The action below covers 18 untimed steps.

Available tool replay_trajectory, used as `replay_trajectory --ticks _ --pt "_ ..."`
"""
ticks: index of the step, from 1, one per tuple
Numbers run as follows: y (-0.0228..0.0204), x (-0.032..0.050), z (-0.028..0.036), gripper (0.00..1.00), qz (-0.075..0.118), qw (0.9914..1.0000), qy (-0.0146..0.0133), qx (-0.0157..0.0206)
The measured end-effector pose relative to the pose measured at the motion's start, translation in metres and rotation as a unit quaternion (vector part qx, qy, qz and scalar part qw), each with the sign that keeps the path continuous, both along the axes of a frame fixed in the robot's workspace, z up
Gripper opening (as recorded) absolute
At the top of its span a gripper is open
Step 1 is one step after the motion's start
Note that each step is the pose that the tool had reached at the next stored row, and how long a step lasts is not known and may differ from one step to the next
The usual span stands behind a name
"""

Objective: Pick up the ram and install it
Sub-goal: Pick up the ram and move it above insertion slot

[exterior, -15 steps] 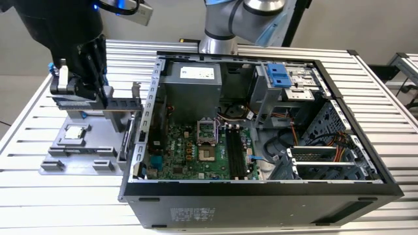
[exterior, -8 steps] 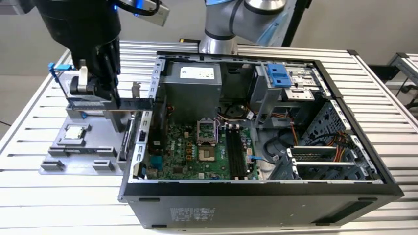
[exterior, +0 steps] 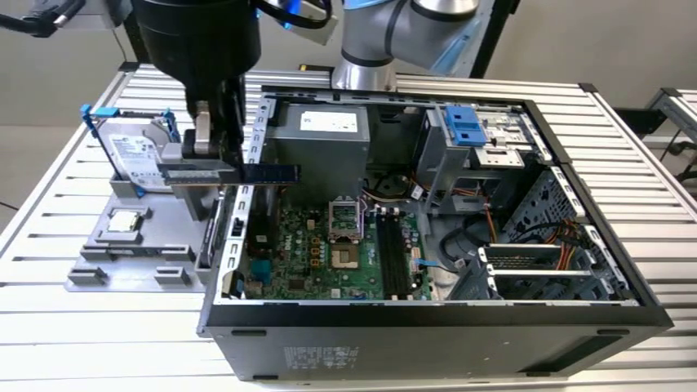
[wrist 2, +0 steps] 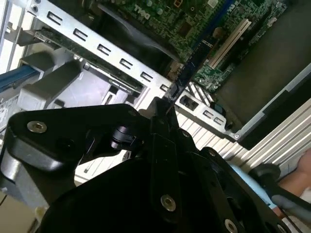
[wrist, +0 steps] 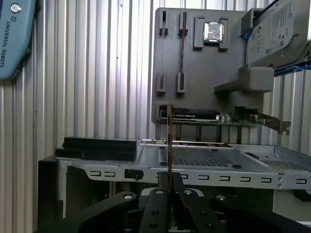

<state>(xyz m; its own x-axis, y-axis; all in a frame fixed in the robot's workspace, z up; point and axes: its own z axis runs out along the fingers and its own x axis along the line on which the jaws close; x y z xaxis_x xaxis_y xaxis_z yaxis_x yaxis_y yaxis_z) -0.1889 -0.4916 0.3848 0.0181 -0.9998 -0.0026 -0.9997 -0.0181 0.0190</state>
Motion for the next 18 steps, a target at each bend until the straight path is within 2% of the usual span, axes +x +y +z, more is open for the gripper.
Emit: replay_trajectory --ticks 18 --pt "0.0000 0.0576 0.0000 0.00 0.008 0.99997 0.0000 0.0000"
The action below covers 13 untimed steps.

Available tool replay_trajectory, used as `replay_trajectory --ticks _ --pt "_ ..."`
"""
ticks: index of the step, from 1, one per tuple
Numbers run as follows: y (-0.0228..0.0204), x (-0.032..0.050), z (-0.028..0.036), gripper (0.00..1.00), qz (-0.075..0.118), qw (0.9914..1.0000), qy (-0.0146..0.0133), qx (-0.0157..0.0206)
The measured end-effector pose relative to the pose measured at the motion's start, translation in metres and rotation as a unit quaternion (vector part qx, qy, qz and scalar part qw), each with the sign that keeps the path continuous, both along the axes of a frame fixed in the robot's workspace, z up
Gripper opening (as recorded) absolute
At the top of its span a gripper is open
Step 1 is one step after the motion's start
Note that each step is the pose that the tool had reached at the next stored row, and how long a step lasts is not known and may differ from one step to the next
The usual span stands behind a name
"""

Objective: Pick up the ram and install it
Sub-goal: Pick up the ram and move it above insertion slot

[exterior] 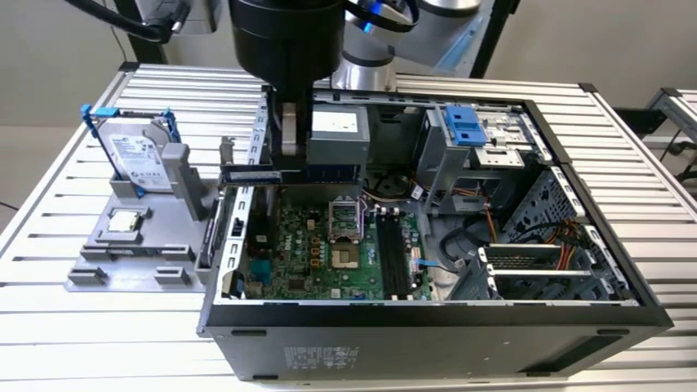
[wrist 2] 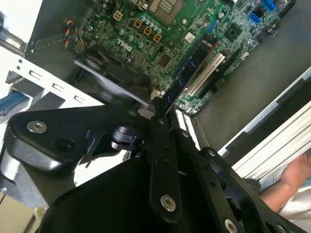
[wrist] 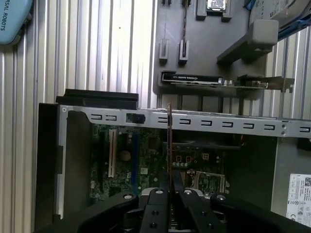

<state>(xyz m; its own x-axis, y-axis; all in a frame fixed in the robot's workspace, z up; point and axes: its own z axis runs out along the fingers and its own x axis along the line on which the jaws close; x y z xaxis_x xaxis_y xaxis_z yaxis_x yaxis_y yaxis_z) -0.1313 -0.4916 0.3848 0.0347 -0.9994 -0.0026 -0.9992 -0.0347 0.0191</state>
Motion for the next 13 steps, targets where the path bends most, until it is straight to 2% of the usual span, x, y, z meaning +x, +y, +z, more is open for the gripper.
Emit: replay_trajectory --ticks 9,13 --pt "0.0000 0.0327 0.0000 0.00 0.001 1.00000 0.0001 0.0000" --pt "0.0000 0.0414 0.0000 0.00 -0.002 1.00000 0.0001 0.0000"
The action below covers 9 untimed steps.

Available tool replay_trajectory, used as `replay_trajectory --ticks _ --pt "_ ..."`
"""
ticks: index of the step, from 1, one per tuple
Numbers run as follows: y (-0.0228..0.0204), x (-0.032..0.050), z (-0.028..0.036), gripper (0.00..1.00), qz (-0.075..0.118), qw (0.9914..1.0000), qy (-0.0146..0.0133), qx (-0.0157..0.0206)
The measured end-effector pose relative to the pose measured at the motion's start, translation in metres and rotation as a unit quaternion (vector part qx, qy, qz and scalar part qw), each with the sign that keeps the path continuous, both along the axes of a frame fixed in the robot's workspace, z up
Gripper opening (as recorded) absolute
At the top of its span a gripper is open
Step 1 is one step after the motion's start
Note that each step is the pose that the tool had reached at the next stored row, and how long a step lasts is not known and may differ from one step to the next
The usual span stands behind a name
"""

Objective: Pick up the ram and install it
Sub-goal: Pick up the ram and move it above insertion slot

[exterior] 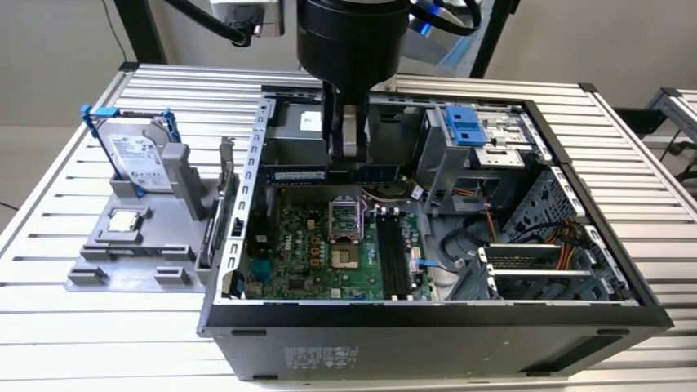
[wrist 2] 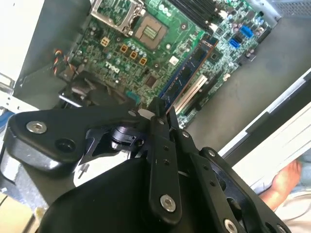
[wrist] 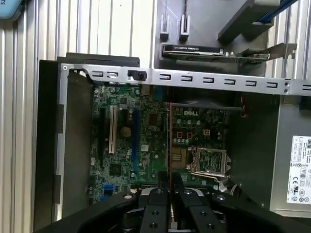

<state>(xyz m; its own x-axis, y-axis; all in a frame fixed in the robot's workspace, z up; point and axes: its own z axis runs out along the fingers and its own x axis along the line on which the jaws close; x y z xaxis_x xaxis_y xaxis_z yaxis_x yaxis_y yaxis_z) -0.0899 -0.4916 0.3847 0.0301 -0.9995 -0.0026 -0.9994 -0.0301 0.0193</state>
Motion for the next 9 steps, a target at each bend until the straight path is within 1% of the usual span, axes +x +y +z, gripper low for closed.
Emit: replay_trajectory --ticks 9 --pt "0.0000 0.0080 0.0000 0.00 -0.023 0.99973 0.0000 0.0000"
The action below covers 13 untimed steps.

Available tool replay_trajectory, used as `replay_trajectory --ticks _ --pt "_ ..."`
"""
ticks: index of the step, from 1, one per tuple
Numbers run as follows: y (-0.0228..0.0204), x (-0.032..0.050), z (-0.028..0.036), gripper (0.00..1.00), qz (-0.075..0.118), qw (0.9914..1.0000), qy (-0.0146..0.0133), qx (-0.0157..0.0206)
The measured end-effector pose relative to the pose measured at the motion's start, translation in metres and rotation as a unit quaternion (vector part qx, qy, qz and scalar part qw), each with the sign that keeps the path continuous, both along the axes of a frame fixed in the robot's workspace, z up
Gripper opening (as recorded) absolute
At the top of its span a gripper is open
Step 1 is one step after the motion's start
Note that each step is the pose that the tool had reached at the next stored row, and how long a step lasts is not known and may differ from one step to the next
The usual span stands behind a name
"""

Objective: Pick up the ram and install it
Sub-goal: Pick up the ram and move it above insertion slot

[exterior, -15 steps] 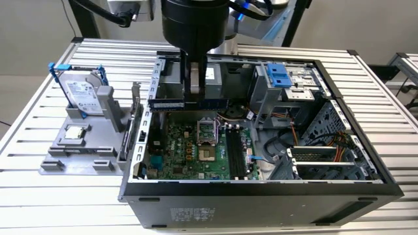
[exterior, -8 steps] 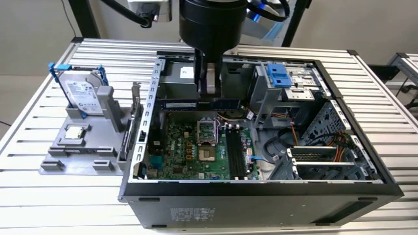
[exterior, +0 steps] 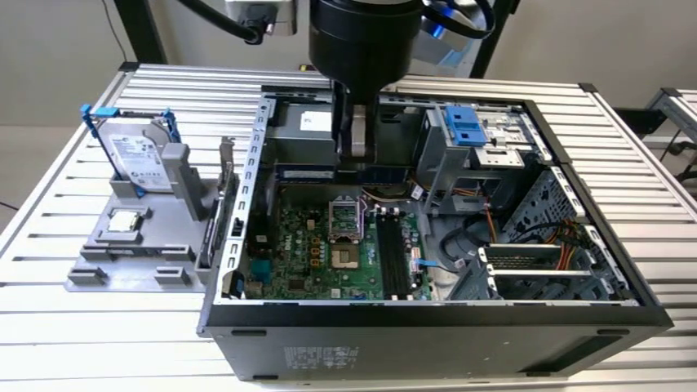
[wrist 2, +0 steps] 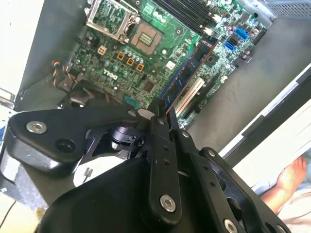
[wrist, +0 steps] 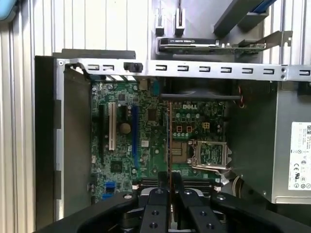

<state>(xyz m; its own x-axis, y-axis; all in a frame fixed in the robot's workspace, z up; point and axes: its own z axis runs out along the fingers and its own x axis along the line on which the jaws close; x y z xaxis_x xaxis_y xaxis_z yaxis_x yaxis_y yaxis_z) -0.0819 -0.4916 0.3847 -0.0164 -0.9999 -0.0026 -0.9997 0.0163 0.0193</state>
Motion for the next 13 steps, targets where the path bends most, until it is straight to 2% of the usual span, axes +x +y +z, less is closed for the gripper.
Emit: replay_trajectory --ticks 4,13 --pt "0.0001 0.0042 0.0000 0.00 -0.010 0.99995 0.0000 0.0000" --pt "0.0000 0.0283 0.0000 0.00 -0.010 0.99995 0.0000 0.0000"
